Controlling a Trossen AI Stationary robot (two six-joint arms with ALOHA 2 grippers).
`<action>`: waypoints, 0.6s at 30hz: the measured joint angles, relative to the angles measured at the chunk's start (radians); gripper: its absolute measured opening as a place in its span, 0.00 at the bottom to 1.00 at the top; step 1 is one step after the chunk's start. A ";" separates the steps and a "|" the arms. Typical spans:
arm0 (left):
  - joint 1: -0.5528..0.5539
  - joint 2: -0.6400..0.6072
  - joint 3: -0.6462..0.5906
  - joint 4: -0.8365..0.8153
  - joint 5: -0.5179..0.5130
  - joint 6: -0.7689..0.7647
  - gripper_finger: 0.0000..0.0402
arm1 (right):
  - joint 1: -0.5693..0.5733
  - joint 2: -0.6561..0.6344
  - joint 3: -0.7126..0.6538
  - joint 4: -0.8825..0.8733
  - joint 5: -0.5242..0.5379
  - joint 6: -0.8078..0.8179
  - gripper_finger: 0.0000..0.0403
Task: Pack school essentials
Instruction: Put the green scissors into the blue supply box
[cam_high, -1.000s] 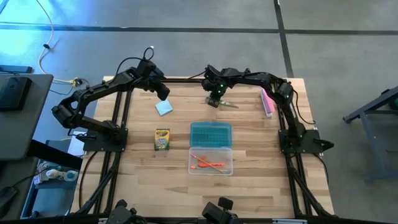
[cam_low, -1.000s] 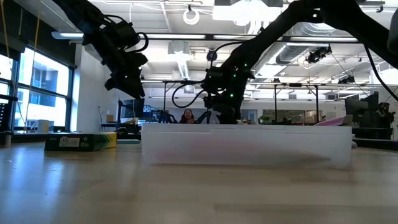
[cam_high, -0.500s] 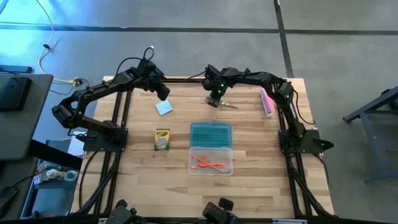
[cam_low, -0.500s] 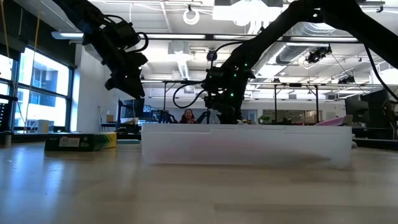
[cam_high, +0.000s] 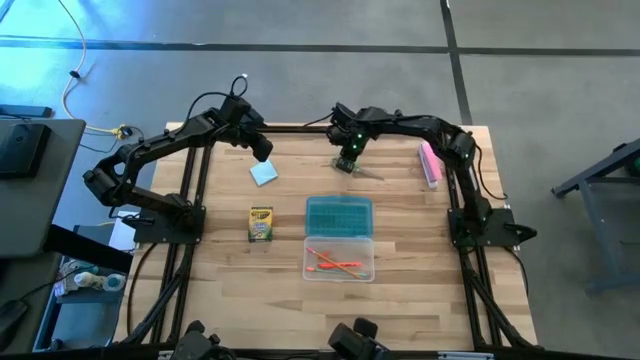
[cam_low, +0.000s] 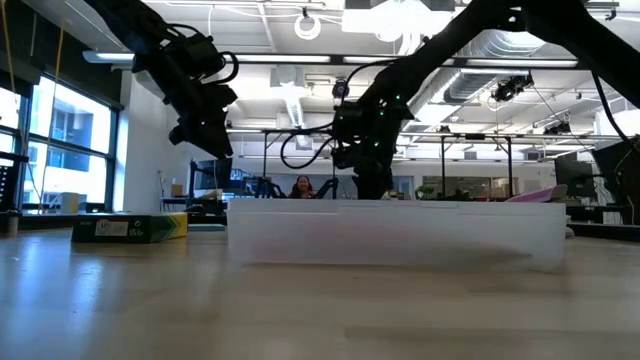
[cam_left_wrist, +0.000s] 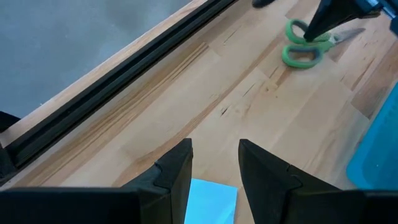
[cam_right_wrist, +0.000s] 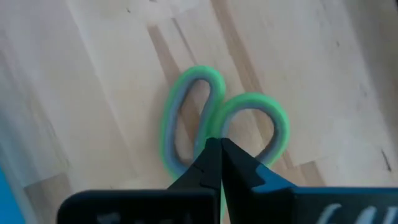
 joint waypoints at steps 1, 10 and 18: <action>0.000 0.000 0.000 0.000 0.000 0.000 0.30 | -0.002 -0.002 0.000 0.000 -0.001 0.002 0.01; 0.000 0.000 0.000 0.000 0.000 0.000 0.30 | -0.020 -0.003 0.001 0.017 0.020 0.012 0.01; 0.000 0.000 0.000 0.000 0.000 -0.011 0.30 | -0.073 -0.009 0.002 0.043 0.008 0.075 0.01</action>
